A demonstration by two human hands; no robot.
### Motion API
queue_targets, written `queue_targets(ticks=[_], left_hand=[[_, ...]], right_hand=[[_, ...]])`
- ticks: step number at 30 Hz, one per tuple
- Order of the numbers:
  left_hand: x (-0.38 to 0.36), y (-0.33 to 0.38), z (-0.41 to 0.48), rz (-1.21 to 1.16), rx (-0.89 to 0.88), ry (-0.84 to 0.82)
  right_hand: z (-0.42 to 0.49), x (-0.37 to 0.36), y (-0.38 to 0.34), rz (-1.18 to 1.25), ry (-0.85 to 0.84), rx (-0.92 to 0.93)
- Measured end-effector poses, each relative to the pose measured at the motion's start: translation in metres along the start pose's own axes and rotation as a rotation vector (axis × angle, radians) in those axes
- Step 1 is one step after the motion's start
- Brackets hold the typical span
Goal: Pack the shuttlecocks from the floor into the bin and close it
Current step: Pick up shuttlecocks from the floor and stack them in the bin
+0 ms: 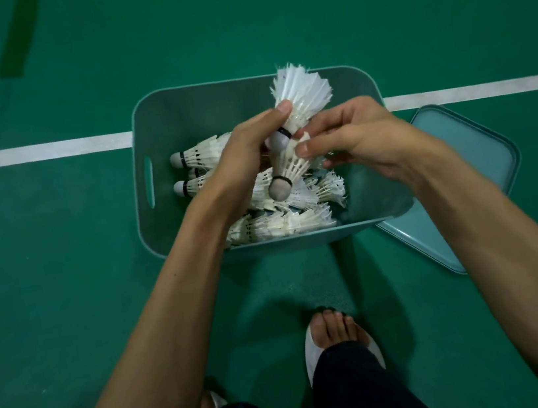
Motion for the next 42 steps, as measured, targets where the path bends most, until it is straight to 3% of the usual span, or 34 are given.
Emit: queue_targets(ticks=[2,6,8,13,19,23,27,31,35,38,42], left_hand=[[0.007,0.003,-0.001,0.084,-0.055,0.055],[0.038,0.004,-0.005,0.264,-0.165,0.230],[0.052,-0.001,-0.008,0.356,-0.158,0.323],[0.068,-0.010,-0.012,0.526,-0.052,0.387],[0.065,-0.016,-0.014,0.619,-0.019,0.361],[0.064,-0.021,-0.011,0.655,-0.034,0.354],[0.064,-0.020,-0.007,0.687,-0.051,0.355],[0.063,-0.021,-0.005,0.706,-0.055,0.351],[0.062,-0.019,-0.008,0.714,-0.058,0.350],[0.056,-0.013,-0.012,0.729,-0.080,0.353],[0.032,-0.002,-0.010,0.729,-0.141,0.294]], right_hand=[[-0.002,0.004,0.005,-0.083,0.082,-0.037],[-0.012,0.033,0.013,-0.332,0.532,-0.066],[-0.015,0.034,0.014,-0.423,0.630,-0.098],[-0.006,0.016,0.020,-0.473,0.642,-0.157],[0.012,-0.007,0.043,-0.160,0.632,-0.336],[0.023,-0.023,0.058,0.126,0.522,-0.464],[0.032,-0.041,0.060,0.203,0.379,-0.543],[0.034,-0.043,0.054,0.202,0.350,-0.556],[0.032,-0.032,0.049,0.090,0.304,-0.471],[0.015,-0.003,0.030,-0.270,0.467,-0.250],[-0.012,0.004,-0.014,-0.253,0.441,0.086]])
Point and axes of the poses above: each hand's wrist, its own z-axis towards the middle knuckle, its own x-axis out of the back of the hand, y = z × x, the point moved 8 cm from there along z, towards the middle knuckle, and after that the axes turned 10 degrees about -z, right-handed, at the moved point
